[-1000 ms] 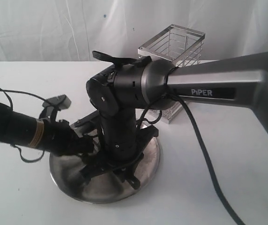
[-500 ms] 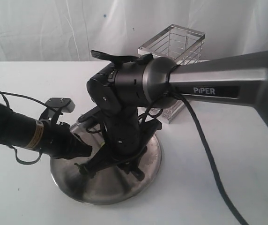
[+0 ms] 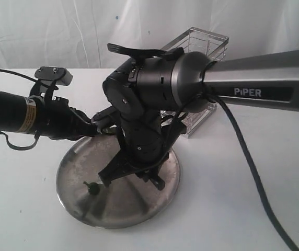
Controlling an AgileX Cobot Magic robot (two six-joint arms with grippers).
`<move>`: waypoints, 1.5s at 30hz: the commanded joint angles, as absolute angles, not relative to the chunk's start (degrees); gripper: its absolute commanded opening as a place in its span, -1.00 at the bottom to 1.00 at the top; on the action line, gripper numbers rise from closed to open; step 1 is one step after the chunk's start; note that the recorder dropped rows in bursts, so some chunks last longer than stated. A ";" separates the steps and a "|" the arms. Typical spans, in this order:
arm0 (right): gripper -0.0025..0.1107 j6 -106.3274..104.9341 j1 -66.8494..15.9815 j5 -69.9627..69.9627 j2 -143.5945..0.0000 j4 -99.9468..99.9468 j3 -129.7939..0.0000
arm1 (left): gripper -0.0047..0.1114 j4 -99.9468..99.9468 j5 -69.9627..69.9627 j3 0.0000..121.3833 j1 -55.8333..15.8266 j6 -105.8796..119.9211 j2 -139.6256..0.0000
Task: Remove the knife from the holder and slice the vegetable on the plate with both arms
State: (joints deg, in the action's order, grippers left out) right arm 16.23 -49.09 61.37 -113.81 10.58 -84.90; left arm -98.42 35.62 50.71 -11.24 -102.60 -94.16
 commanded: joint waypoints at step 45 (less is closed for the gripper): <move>-0.96 29.78 -60.27 3.99 -66.04 5.90 -40.41 | -0.92 -92.48 37.54 31.78 -0.48 -111.13 -40.09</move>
